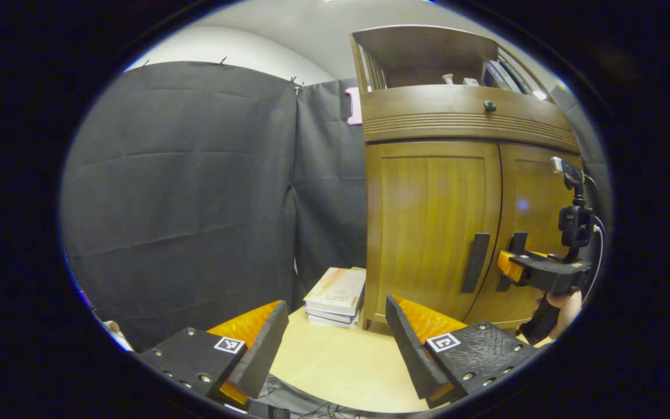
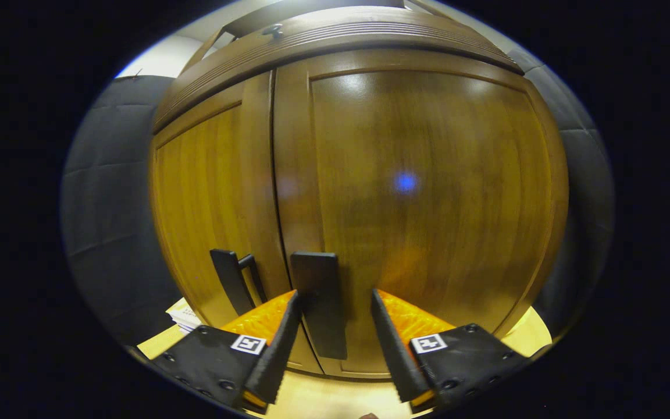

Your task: Open the right door of the double-door shoe cabinet with the right hand, and open the left door with the left hand.

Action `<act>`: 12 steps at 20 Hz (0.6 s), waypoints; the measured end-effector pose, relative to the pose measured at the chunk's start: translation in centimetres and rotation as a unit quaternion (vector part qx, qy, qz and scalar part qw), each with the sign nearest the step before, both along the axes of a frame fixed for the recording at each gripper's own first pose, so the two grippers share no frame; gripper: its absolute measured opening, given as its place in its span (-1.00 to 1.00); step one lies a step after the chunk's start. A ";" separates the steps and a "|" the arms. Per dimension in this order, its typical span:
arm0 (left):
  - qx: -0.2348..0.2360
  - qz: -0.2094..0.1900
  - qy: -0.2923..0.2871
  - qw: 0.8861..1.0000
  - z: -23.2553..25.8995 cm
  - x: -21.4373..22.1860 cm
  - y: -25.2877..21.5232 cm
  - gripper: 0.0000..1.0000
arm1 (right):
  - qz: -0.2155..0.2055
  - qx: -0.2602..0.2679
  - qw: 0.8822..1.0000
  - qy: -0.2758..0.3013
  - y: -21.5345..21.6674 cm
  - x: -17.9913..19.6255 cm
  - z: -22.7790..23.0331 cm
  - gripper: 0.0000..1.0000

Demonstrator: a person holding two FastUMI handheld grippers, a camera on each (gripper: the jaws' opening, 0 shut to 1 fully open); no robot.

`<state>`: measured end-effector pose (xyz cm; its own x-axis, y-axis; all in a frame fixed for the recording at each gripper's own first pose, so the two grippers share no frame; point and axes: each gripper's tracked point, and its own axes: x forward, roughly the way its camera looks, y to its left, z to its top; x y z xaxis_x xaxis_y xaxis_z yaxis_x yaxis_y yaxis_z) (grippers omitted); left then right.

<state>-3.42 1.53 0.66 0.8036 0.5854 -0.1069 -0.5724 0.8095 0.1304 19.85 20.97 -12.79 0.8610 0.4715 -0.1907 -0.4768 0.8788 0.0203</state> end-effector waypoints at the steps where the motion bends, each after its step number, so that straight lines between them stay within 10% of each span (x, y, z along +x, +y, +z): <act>1: 0.000 0.003 0.003 1.000 0.0 0.0 -0.1 0.96 | 0.002 -0.008 1.000 -0.004 0.1 0.1 -0.2 0.33; 4: -0.002 0.003 0.005 1.000 -0.1 -0.2 -0.3 0.94 | 0.003 -0.006 1.000 0.003 0.6 0.2 -0.4 -0.29; 12: -0.004 -0.042 0.001 0.999 0.1 0.8 -0.5 0.97 | 0.012 -0.008 1.000 0.022 0.6 0.0 -0.4 -0.50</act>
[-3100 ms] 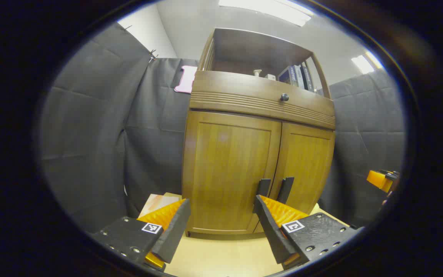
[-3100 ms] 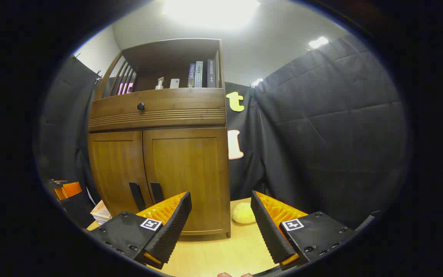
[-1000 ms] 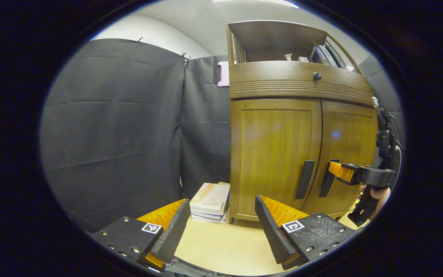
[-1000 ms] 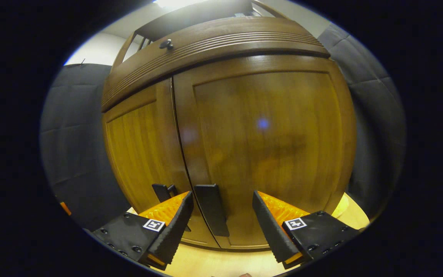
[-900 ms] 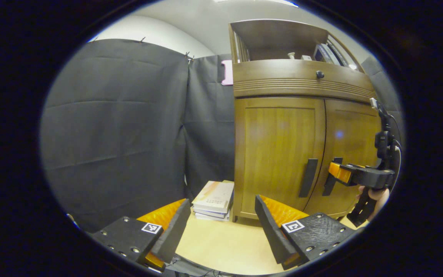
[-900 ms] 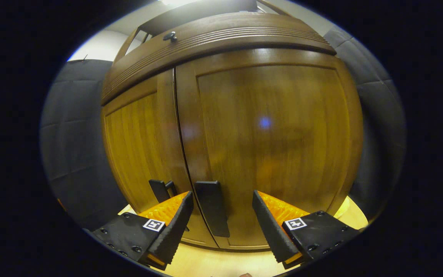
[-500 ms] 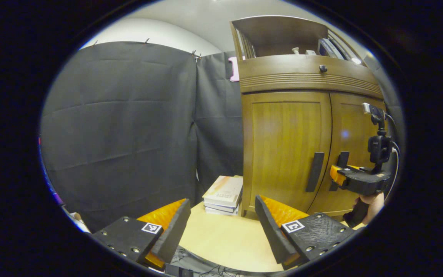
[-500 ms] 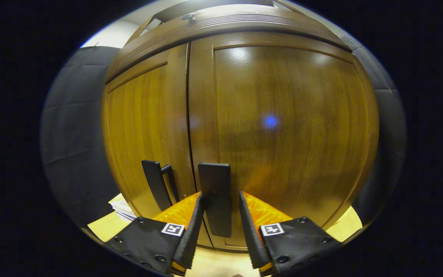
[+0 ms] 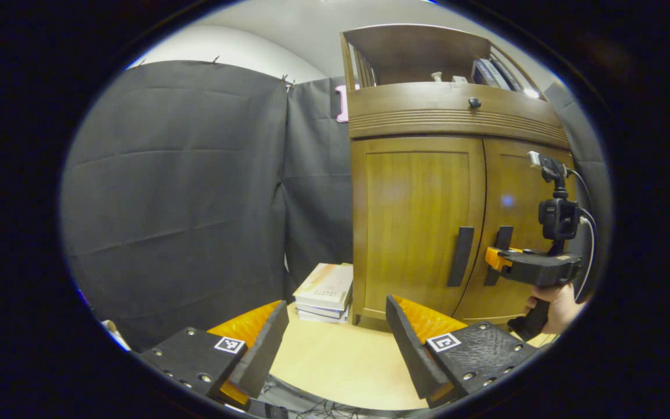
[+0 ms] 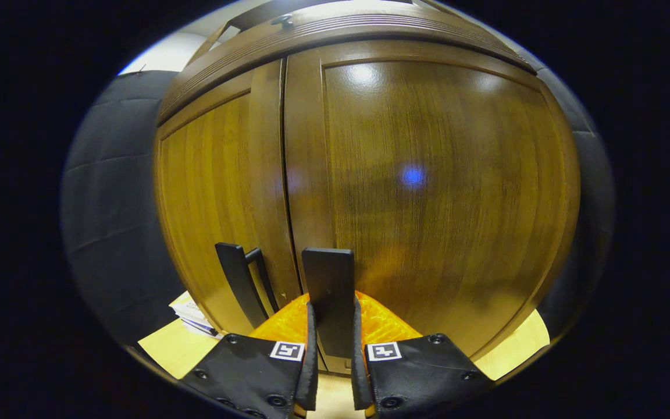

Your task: Open the right door of the double-door shoe cabinet with the right hand, and open the left door with the left hand.

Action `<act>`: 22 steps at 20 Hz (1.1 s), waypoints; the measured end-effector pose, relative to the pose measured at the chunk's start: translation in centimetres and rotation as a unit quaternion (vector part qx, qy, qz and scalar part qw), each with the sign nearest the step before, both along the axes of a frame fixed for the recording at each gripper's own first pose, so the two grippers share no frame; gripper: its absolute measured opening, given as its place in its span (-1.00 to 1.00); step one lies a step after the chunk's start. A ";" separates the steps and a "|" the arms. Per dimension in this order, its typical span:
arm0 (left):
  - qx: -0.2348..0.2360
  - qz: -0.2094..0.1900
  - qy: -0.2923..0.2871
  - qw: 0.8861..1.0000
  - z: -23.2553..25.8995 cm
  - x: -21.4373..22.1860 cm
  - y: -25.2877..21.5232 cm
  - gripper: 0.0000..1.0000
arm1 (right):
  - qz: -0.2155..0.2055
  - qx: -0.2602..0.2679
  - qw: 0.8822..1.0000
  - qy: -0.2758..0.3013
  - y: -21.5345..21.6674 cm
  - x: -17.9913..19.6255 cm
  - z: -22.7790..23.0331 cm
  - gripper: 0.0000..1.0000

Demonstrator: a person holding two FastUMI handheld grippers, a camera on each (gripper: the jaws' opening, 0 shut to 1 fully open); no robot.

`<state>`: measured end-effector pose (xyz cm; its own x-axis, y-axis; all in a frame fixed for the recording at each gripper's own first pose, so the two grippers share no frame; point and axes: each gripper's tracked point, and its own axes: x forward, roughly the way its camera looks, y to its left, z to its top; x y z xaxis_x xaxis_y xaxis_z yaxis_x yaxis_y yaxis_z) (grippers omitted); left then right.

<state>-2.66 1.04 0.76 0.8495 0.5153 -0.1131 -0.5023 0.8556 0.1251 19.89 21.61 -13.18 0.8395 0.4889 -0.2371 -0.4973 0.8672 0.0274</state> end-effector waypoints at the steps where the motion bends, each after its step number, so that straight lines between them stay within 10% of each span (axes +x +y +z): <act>1: -0.003 -0.008 0.000 1.000 0.1 0.2 0.0 0.97 | 0.001 -0.003 1.000 0.003 -0.1 -0.1 -0.1 -0.49; 22: -0.062 -0.130 -0.018 0.989 0.2 1.3 -1.7 0.97 | -0.050 -0.019 0.999 -0.008 -0.4 -1.2 0.9 -0.51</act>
<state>-1.33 -0.70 0.95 0.9562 0.2627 -0.1292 -0.2653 0.9642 -0.0030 18.72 21.21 -12.29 0.8878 0.3930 -0.2395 -0.4078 0.9130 -0.0134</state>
